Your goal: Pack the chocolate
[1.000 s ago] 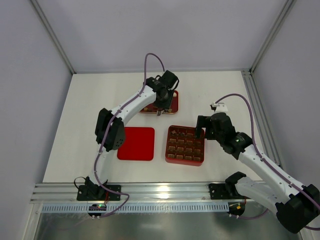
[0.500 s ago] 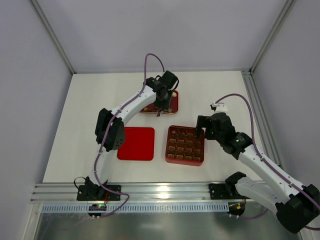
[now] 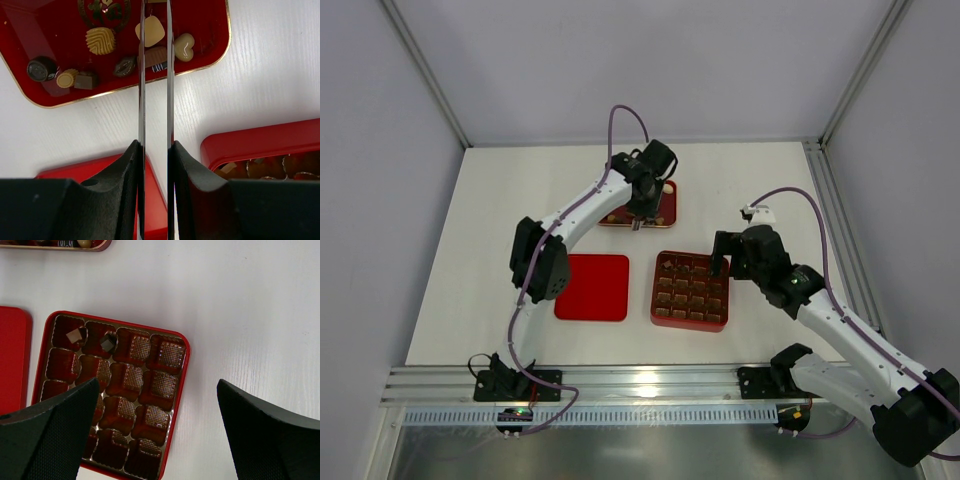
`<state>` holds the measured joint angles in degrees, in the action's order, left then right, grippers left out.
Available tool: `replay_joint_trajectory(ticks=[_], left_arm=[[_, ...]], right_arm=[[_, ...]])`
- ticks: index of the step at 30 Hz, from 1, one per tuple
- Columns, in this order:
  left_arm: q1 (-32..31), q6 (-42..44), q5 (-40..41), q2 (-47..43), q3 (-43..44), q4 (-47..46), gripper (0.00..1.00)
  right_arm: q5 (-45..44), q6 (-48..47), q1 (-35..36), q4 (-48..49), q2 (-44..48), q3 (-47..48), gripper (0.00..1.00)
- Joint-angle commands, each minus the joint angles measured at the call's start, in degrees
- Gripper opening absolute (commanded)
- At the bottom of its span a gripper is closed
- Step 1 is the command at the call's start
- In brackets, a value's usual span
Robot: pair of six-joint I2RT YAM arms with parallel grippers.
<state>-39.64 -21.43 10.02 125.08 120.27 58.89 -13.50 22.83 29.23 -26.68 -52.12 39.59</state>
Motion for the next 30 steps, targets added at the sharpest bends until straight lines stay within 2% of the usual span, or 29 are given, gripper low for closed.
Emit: replay_joint_trajectory(ticks=[1,16,21,26,30], left_arm=[[-0.35,1.30,0.96,-4.49,2.34,1.05,0.26],[-0.35,1.92,1.84,-7.04,2.25,1.75,0.25],[-0.35,2.27,2.11,-6.42,2.43,2.10,0.28],[-0.27,2.80,4.83,-7.21,2.25,1.93,0.37],[0.43,2.97,5.97,-6.87,2.95,3.07,0.38]], right_arm=[[0.05,0.72,-0.14,1.80,0.79,0.92,1.00],[0.84,1.34,-0.14,2.86,-0.61,1.10,1.00],[0.93,1.52,-0.23,3.21,-0.53,0.66,1.00],[1.10,1.43,-0.14,3.38,-0.97,0.83,1.00],[1.46,1.52,-0.14,3.74,-1.32,0.92,1.00]])
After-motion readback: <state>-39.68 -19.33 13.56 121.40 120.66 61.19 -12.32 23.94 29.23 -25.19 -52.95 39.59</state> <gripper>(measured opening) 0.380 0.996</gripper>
